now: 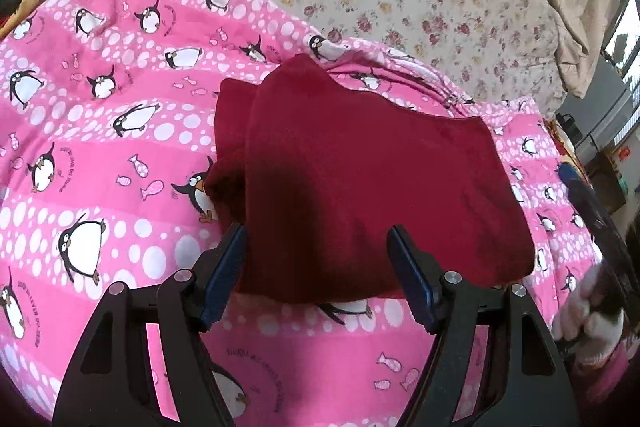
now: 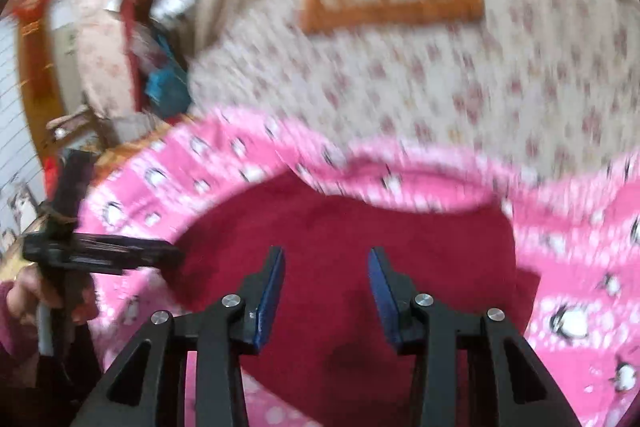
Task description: Fold small clothes
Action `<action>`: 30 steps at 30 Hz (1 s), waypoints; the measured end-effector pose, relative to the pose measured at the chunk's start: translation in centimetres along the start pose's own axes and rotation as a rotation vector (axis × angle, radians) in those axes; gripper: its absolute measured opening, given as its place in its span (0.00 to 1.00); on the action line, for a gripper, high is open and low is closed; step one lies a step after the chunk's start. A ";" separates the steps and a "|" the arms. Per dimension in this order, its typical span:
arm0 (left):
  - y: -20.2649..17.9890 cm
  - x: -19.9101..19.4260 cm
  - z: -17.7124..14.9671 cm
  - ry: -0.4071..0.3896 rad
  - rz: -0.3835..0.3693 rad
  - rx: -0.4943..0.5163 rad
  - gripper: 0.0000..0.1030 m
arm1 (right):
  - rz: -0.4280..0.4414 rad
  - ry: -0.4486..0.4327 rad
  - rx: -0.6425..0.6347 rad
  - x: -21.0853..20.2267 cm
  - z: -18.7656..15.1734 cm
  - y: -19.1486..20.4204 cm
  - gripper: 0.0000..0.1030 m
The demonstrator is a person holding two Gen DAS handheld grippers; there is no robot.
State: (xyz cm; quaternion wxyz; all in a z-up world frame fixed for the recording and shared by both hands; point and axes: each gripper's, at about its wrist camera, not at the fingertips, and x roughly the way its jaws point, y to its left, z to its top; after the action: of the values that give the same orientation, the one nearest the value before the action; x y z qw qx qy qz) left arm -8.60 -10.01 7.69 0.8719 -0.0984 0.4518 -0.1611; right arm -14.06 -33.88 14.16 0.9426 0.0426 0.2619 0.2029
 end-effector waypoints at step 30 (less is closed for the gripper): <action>2.8 -0.7 -0.7 0.000 -0.044 -0.092 0.70 | 0.086 0.126 0.101 3.7 0.3 3.1 0.47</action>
State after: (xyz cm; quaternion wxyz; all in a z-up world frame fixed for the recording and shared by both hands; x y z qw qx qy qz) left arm -9.01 -7.20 6.99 0.8626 -0.1485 0.4566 -0.1593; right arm -12.14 -29.58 13.21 0.9114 0.0883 0.3284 0.2320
